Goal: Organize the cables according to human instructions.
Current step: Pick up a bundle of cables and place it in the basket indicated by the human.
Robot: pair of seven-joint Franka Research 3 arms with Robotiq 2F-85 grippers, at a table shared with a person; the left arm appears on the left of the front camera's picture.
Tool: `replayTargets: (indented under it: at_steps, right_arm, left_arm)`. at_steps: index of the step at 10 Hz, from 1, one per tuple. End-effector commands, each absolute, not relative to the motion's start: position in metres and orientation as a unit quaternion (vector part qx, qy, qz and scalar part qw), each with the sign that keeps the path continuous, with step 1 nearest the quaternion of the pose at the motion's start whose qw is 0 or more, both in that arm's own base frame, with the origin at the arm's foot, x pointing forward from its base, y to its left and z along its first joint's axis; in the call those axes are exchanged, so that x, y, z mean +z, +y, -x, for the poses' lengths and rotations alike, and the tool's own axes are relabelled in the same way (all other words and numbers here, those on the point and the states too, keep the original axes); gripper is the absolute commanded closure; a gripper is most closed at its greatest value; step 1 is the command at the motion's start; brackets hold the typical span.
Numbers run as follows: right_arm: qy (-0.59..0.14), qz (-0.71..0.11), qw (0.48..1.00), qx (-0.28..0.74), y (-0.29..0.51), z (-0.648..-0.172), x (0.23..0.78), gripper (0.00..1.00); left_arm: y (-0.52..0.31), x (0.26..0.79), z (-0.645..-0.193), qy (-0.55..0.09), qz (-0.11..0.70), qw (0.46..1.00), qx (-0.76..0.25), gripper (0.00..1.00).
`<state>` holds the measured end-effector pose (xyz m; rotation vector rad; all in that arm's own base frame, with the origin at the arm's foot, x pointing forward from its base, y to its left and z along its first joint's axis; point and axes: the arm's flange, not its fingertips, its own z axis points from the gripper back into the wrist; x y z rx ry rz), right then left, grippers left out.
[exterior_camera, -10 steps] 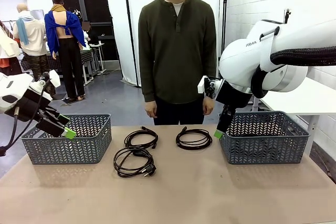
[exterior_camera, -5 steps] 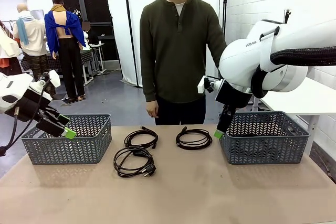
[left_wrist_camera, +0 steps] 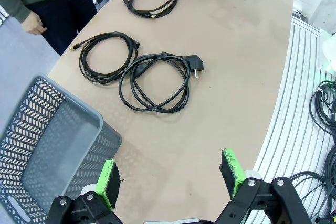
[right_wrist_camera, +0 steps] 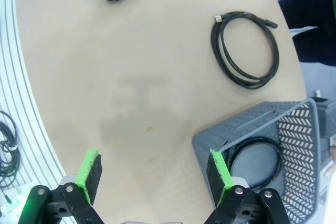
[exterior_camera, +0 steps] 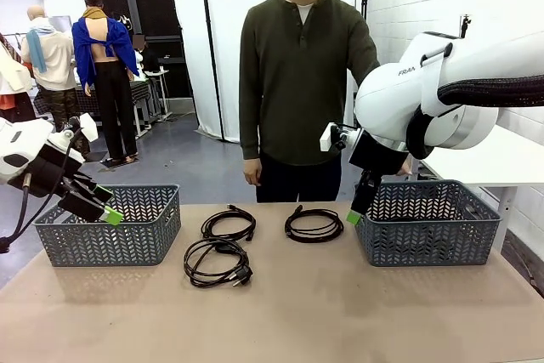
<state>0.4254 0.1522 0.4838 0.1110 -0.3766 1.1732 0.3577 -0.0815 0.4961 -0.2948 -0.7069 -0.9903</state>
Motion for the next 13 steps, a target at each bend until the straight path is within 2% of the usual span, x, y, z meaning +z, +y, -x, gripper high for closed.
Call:
replayTargets:
  at_steps: [1,13]
  right_arm:
    - [-0.176,-0.050,0.817,0.547,0.1523,-0.4257,0.4831,0.00]
    - [-0.170,-0.056,0.822,0.540,0.1553,-0.4280,0.4852,0.00]
  left_arm:
    - [-0.0787,0.4948,-0.3598,-0.332,0.144,0.806,-0.469,0.00]
    - [-0.0787,0.4948,-0.3598,-0.332,0.144,0.806,-0.469,0.00]
